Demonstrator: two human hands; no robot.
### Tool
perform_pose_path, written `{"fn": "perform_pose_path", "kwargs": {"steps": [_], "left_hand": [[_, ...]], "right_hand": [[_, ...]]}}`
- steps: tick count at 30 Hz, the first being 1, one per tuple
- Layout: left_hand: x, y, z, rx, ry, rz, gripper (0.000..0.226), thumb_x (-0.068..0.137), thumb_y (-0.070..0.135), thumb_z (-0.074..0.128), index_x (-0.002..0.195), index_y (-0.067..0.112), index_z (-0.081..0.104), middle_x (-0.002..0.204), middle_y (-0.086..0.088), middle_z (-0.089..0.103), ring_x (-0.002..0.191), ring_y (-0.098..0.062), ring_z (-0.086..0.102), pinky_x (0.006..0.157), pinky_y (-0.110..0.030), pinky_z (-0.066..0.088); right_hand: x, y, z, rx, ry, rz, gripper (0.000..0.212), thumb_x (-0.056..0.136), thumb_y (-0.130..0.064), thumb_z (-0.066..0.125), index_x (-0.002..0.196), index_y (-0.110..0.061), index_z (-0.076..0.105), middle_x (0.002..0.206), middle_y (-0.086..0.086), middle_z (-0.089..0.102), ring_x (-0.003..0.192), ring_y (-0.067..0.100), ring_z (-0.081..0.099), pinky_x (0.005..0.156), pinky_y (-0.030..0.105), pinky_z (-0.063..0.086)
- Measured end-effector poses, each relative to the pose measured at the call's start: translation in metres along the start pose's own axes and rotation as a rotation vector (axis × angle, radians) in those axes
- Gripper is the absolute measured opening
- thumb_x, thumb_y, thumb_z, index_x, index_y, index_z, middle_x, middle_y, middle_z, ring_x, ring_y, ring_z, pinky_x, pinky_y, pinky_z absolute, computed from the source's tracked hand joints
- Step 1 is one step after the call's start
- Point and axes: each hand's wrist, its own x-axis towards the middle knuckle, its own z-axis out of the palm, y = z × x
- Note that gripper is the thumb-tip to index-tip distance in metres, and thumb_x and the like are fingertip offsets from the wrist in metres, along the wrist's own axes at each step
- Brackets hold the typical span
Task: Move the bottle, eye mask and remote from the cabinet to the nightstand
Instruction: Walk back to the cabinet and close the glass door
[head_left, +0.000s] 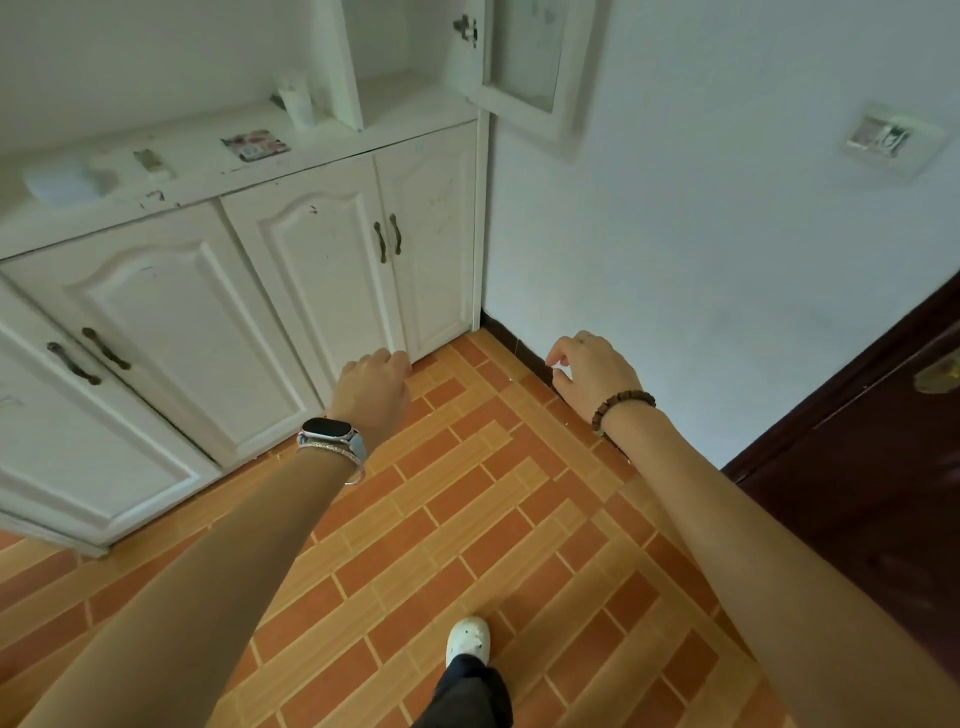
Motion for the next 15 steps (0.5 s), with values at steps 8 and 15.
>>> {"fn": "perform_pose_path", "kwargs": {"steps": [8,15], "left_hand": [[0.109,-0.004,0.003,-0.099,0.044,0.011,0.021,0.091,0.013,0.047,0.108,0.011,0.059,0.100,-0.007,0.062,0.083,-0.025,0.060,0.082,-0.041,0.050],[0.182,-0.004,0.021,-0.083,0.050,0.023,0.020,0.091,0.013,0.049,0.107,0.012,0.060,0.100,-0.007,0.063,0.083,-0.023,0.061,0.081,-0.040,0.052]], "right_hand": [[0.097,0.019,0.000,0.042,0.031,0.027,0.018,0.095,-0.019,0.052,0.109,-0.020,0.062,0.112,0.003,0.058,0.103,0.020,0.055,0.085,0.036,0.054],[0.177,0.039,0.006,0.096,0.024,-0.001,0.017,0.094,-0.018,0.053,0.109,-0.020,0.062,0.113,0.003,0.057,0.105,0.020,0.054,0.087,0.036,0.053]]}}
